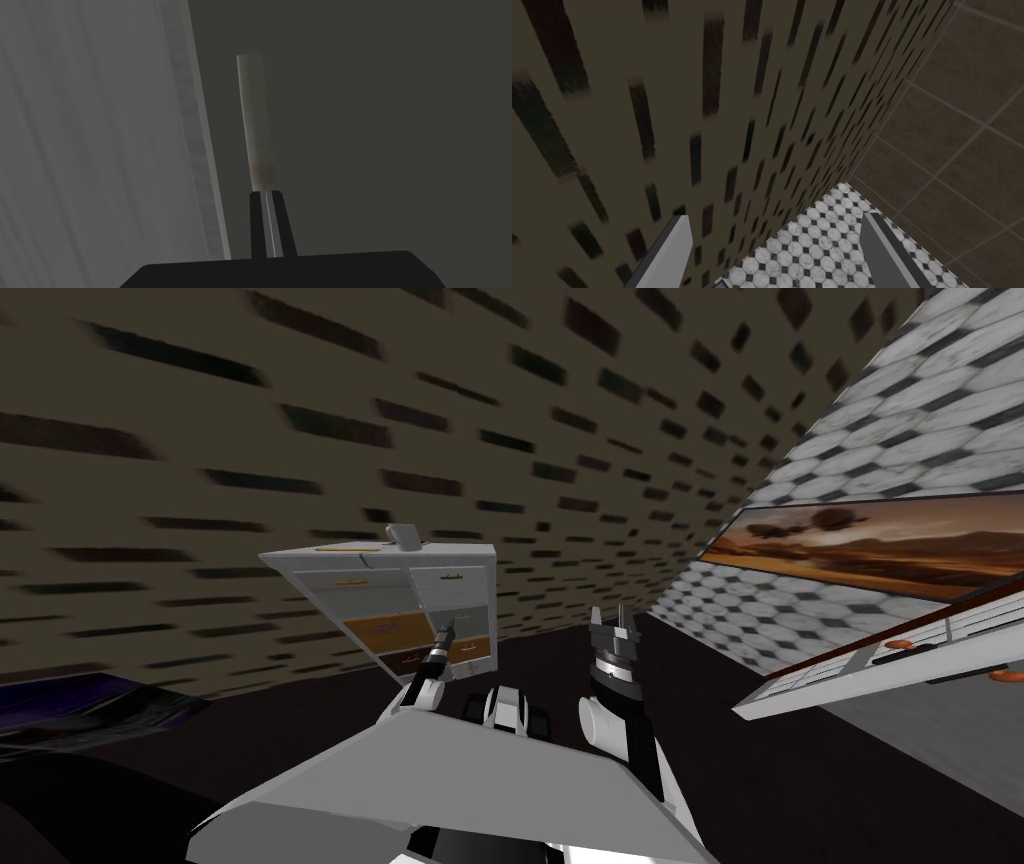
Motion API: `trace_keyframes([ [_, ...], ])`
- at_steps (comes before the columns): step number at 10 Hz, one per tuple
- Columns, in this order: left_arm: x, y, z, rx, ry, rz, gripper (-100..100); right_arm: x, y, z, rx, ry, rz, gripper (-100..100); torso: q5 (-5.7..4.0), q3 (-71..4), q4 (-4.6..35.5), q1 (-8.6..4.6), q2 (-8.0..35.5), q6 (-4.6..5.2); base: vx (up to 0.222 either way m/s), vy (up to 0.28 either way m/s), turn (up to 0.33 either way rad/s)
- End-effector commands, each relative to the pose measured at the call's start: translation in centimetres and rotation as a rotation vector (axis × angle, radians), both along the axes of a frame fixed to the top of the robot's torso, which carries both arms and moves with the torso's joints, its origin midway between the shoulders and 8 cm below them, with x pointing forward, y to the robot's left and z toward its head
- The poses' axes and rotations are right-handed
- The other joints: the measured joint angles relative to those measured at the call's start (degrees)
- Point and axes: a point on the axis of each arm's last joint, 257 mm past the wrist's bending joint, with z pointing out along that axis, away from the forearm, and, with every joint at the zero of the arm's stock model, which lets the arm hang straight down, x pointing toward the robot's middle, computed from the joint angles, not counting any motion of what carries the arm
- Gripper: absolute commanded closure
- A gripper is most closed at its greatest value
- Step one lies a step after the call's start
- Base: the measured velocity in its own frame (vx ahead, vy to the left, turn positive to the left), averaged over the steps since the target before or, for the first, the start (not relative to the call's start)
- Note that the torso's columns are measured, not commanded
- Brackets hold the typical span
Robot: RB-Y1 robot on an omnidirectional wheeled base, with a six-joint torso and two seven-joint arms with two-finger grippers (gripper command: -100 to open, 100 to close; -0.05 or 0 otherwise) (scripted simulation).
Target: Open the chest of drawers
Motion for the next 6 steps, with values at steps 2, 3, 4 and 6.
trace_keyframes([
  [2,0.3,1.6,0.9,0.019,0.014,0.015,-100,0.0,0.0,0.0,0.000,0.000,0.000,0,0.05,0.0,0.0,0.21,-0.1,-0.01,0.019,-0.067,0.060],
  [3,0.4,1.7,0.9,0.013,0.019,0.021,-100,0.0,0.0,0.0,0.000,0.000,0.000,0,0.07,0.0,0.0,0.19,0.0,0.00,0.022,-0.061,0.048],
  [4,0.5,2.1,1.1,0.011,0.025,0.028,-100,0.0,0.0,0.0,0.000,0.000,0.000,0,0.04,0.1,0.0,0.10,0.1,0.00,0.028,-0.063,0.049],
  [6,0.6,2.8,1.5,0.021,0.035,0.035,-100,0.0,0.0,0.0,0.000,0.000,0.000,0,0.01,0.1,0.1,0.02,0.2,0.00,0.027,-0.064,0.065],
])
